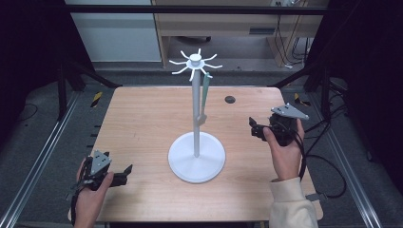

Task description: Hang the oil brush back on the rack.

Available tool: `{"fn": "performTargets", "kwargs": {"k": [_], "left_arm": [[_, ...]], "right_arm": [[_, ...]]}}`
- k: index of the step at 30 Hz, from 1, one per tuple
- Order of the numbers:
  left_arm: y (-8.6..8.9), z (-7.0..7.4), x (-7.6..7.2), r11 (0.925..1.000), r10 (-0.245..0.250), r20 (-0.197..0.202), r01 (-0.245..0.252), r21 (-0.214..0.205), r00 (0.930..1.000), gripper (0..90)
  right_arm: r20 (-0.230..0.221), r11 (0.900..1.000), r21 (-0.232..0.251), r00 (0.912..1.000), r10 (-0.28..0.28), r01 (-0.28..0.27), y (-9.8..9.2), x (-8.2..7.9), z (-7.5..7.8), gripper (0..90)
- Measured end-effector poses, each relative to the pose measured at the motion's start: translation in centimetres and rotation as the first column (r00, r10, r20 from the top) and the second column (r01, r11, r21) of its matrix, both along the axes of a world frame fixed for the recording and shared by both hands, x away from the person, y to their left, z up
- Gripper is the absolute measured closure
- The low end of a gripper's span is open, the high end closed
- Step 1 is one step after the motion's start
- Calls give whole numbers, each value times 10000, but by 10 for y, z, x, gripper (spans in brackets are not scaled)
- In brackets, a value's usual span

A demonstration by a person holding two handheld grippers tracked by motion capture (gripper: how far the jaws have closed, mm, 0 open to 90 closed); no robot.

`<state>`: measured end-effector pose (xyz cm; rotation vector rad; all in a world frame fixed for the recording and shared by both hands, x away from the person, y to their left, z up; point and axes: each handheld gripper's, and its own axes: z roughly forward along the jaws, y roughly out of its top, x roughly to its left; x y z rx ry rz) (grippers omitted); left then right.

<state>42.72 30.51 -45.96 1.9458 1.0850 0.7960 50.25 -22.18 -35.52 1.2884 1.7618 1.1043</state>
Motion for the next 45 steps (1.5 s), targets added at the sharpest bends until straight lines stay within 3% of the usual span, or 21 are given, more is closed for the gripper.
{"fn": "performTargets", "kwargs": {"k": [9, 12, 17, 24, 28, 31, 37, 45], "left_arm": [[0, 0, 1, 10000, -11, 67, 11, -60, 10000, 30], [-1, 0, 0, 10000, -36, 46, 36, -5, 10000, 29], [-1, 0, 1, 10000, -56, 40, 56, 2, 10000, 29], [-1, 0, 1, 10000, -58, 36, 58, 13, 10000, 29], [-2, 0, 1, 9999, -89, 28, 88, 53, 10000, 29], [-3, -1, 1, 9999, -86, -9, 86, 78, 10000, 29], [-2, -1, 1, 9999, -63, -47, 63, 99, 10000, 29], [-2, -2, 0, 9999, -63, -62, 63, 104, 10000, 29]], "right_arm": [[-1031, 9986, -27, 9932, -533, 533, -13, 13, -29, 78], [-1213, 9986, -123, 9912, -528, 517, -17, 14, -37, 154], [-1398, 9989, 165, 9893, -421, 448, -23, 17, -51, 151], [-1421, 9983, 44, 9882, -574, 587, -23, 22, -72, 126], [-1208, 9985, -339, 9915, -477, 439, -19, 25, -84, 126], [-1154, 9993, -317, 9930, -251, 216, -15, 26, -92, 124], [-1415, 9989, -445, 9899, 93, -157, -10, 30, -105, 123], [-1394, 9996, 3, 9899, 271, -273, -12, 31, -115, 150]]}}
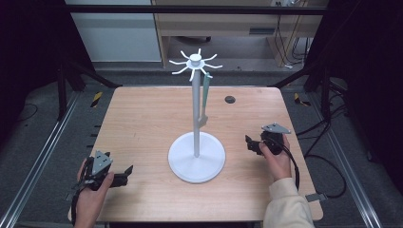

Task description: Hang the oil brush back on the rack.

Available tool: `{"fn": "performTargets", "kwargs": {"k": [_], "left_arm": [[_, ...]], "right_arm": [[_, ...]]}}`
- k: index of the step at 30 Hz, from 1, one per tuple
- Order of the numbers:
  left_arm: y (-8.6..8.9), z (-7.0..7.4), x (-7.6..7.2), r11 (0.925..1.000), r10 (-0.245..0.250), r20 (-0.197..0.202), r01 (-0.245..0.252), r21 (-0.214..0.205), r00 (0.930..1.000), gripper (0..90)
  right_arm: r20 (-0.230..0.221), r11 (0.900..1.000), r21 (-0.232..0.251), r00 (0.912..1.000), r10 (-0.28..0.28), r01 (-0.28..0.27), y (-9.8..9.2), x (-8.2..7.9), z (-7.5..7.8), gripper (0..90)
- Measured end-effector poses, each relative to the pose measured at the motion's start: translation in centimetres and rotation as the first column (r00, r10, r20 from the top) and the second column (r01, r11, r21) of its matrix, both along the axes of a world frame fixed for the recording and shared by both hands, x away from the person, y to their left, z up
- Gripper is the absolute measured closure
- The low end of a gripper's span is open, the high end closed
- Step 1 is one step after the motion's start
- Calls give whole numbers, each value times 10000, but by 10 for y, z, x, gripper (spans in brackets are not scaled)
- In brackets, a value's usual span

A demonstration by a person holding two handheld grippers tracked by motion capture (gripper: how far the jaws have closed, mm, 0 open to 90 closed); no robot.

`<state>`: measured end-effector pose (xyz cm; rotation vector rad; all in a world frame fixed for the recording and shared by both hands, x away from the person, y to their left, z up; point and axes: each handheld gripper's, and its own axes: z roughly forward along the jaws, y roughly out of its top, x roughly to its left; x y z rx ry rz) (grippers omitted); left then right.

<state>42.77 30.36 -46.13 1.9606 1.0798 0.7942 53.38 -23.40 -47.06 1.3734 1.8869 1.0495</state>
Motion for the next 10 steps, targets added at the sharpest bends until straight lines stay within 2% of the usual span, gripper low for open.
{"fn": "performTargets", "kwargs": {"k": [5, 10], "left_arm": [[0, 0, 0, 10000, 11, 15, -11, 2, 10000, 29], [-1, 0, 1, 10000, 0, 16, 0, 31, 10000, 29]], "right_arm": [[-121, 9991, 423, 9999, 90, -85, -2, 1, -4, 139], [-120, 9992, 384, 9999, 102, -97, -2, 1, -5, 120]]}}
